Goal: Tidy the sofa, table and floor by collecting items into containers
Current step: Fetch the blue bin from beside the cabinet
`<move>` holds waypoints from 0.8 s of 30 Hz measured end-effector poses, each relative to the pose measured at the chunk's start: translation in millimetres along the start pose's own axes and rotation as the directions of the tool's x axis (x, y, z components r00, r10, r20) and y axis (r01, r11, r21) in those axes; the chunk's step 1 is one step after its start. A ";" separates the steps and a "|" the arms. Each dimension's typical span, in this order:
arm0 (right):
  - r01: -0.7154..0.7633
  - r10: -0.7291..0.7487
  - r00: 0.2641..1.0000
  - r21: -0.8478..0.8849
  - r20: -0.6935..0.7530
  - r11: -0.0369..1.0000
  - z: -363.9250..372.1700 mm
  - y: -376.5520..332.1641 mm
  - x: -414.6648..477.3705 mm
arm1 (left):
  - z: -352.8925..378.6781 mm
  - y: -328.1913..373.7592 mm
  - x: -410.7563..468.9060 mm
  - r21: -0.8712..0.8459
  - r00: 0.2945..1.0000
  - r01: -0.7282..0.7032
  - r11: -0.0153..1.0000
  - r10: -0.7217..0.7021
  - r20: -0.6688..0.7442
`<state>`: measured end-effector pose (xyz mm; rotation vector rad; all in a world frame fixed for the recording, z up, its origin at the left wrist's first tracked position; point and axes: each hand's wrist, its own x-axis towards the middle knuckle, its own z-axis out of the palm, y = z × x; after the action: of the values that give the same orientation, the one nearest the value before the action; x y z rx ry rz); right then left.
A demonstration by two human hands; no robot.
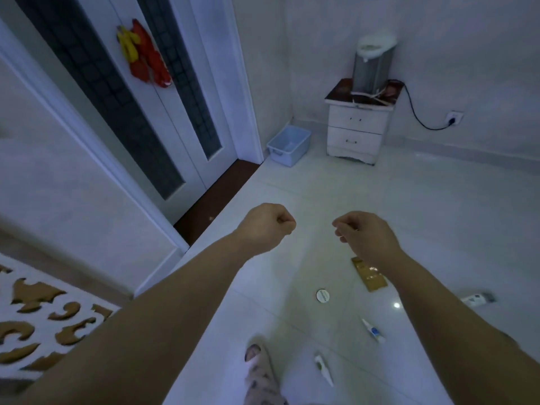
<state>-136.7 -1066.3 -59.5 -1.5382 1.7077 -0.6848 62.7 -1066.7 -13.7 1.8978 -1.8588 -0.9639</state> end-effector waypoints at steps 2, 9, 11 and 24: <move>-0.043 0.044 0.998 0.016 -0.050 0.999 23.2 -21.9 33.4 | -28.7 -24.3 39.9 0.011 0.999 -0.008 1.000 0.008 0.037; -0.138 0.144 0.982 0.053 -0.122 0.989 73.7 -89.2 125.6 | -107.8 -72.2 155.5 -0.033 0.993 -0.014 0.999 0.018 0.118; -0.152 0.156 0.980 0.042 -0.126 0.987 80.9 -99.2 150.4 | -119.3 -78.7 182.5 -0.059 0.991 -0.010 0.998 0.018 0.132; -0.223 0.227 0.968 0.050 -0.103 0.974 112.2 -126.5 370.9 | -179.5 -111.5 405.1 -0.079 0.986 0.100 0.992 -0.088 0.142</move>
<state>20.8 -1441.2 -87.5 -1.2758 1.9032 -0.6884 235.1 -1487.9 -54.1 1.9270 -1.7833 -1.2145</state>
